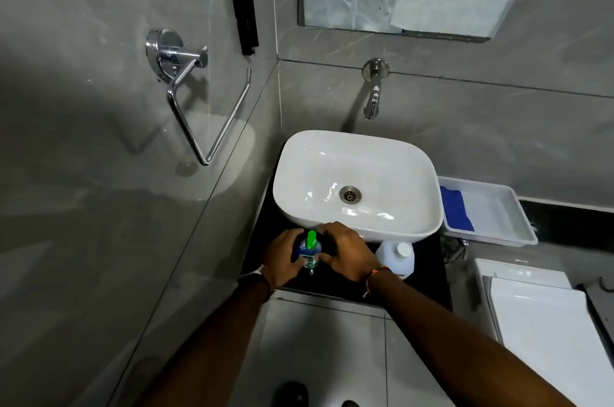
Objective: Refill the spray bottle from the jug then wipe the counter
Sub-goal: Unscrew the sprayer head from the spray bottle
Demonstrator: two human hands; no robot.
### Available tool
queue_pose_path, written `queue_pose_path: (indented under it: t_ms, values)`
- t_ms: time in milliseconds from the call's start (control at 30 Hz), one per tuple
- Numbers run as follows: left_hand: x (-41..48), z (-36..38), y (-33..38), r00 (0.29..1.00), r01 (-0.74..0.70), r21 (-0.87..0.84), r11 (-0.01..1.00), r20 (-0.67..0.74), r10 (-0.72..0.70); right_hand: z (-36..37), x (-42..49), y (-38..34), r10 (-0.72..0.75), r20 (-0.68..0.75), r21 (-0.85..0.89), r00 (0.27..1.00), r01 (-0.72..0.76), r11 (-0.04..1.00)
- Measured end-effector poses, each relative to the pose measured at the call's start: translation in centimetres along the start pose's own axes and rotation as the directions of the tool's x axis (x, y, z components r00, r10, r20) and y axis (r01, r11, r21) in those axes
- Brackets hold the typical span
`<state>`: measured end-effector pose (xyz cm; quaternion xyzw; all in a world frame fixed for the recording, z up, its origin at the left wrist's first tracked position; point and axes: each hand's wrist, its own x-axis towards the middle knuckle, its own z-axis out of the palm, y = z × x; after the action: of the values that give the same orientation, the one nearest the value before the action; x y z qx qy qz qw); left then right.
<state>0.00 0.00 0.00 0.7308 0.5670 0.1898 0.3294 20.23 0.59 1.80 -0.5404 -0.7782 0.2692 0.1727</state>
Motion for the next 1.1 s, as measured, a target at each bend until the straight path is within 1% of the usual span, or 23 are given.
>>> queue_pose_path:
  t_ms: [67,133,267,400,500,567,700,767,833,933,1033,1100]
  values:
    - [0.2,0.2,0.4,1.0,0.01,-0.048,0.999,0.027,-0.008,0.2,0.6,-0.6,0.013,-0.001,0.049,1.0,-0.013,0.999]
    - [0.2,0.4,1.1,0.999,0.04,-0.045,0.998,0.036,-0.039,0.3,1.0,-1.3,0.038,0.006,0.072,0.999,-0.038,0.997]
    - [0.7,0.8,1.1,0.999,0.036,0.046,0.998,0.013,-0.037,0.5,1.9,-1.7,0.02,0.004,0.019,1.0,-0.02,1.0]
    - [0.9,1.4,0.7,0.999,0.048,-0.076,0.996,-0.001,-0.049,0.5,2.3,-1.3,0.011,-0.017,-0.015,1.0,-0.011,1.0]
    - [1.0,1.5,0.4,0.999,0.035,-0.085,0.996,0.001,-0.035,0.7,2.3,-1.3,0.002,-0.038,-0.002,0.999,-0.002,1.0]
    - [1.0,1.6,0.2,1.0,0.031,-0.092,0.995,0.007,-0.03,0.9,2.2,-1.1,-0.003,-0.044,0.04,0.999,0.005,0.999]
    - [1.1,1.7,-0.1,1.0,0.018,-0.078,0.997,0.017,-0.016,0.9,1.7,-0.6,0.087,-0.033,0.221,0.996,-0.078,0.972]
    - [1.2,1.8,-0.2,1.0,0.017,-0.084,0.996,0.008,-0.017,1.2,1.7,-0.6,0.142,-0.023,0.244,0.99,-0.132,0.961]
    - [1.3,1.8,-0.3,1.0,0.015,-0.091,0.996,0.011,-0.014,1.8,1.8,-0.6,0.178,-0.057,0.243,0.982,-0.16,0.957]
    - [1.4,1.7,-0.5,1.0,0.014,-0.116,0.993,-0.003,-0.014,2.4,1.9,-0.6,0.2,-0.084,0.325,0.976,-0.163,0.931]
    - [1.4,1.9,-0.6,1.0,-0.008,-0.11,0.994,-0.018,0.006,2.4,1.7,-0.3,0.201,-0.053,0.404,0.978,-0.162,0.9]
    - [1.3,2.1,-0.6,1.0,-0.006,-0.124,0.992,-0.023,0.004,2.5,1.5,0.1,0.257,-0.04,0.46,0.966,-0.21,0.863]
